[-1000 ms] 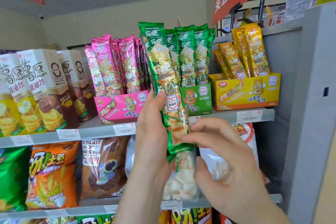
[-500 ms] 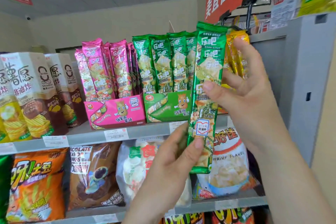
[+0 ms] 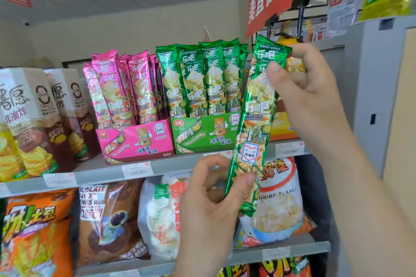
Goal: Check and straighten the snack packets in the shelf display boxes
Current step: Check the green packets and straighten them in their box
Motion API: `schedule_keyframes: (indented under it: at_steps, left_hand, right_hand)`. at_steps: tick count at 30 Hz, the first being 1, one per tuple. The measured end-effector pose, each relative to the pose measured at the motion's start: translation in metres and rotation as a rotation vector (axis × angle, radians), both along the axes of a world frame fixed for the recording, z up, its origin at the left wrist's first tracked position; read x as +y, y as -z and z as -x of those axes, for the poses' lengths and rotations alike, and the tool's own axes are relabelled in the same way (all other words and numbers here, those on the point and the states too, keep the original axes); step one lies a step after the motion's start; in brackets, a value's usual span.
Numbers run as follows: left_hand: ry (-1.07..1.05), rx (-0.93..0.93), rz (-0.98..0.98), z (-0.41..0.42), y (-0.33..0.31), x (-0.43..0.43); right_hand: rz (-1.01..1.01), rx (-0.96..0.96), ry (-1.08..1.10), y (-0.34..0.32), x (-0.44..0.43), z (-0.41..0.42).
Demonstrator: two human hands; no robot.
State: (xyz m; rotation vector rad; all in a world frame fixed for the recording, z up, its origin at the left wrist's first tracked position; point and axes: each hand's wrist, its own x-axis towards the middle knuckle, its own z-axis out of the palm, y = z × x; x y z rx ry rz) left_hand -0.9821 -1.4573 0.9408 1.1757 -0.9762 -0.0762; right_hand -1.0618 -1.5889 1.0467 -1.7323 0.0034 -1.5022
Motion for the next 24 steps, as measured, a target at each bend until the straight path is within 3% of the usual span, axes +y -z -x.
schedule_keyframes:
  at_steps: [5, 12, 15, 17, 21, 24]
  left_hand:
    - [0.044, 0.028, -0.085, -0.005, -0.002, -0.003]
    - [-0.041, 0.026, -0.122, -0.015, -0.018, -0.012]
    - [-0.058, -0.030, -0.204, -0.020, -0.031, -0.017]
    - [-0.115, -0.218, -0.292, -0.025, -0.044, -0.020]
    - [-0.409, -0.866, -0.428, -0.032, -0.092, -0.018]
    - [-0.539, -1.037, -0.330, -0.033, -0.140, -0.024]
  right_hand:
    - [-0.048, 0.009, -0.048, -0.010, -0.005, -0.001]
    - [0.034, 0.382, -0.410, -0.019, -0.028, 0.012]
    - [0.064, 0.333, -0.419, -0.023, -0.038, 0.011]
    - [0.087, 0.245, -0.423, -0.027, -0.042, 0.008]
    - [0.125, 0.003, -0.372, -0.045, -0.045, 0.005]
    - [0.194, -0.079, -0.252, -0.065, -0.050, 0.007]
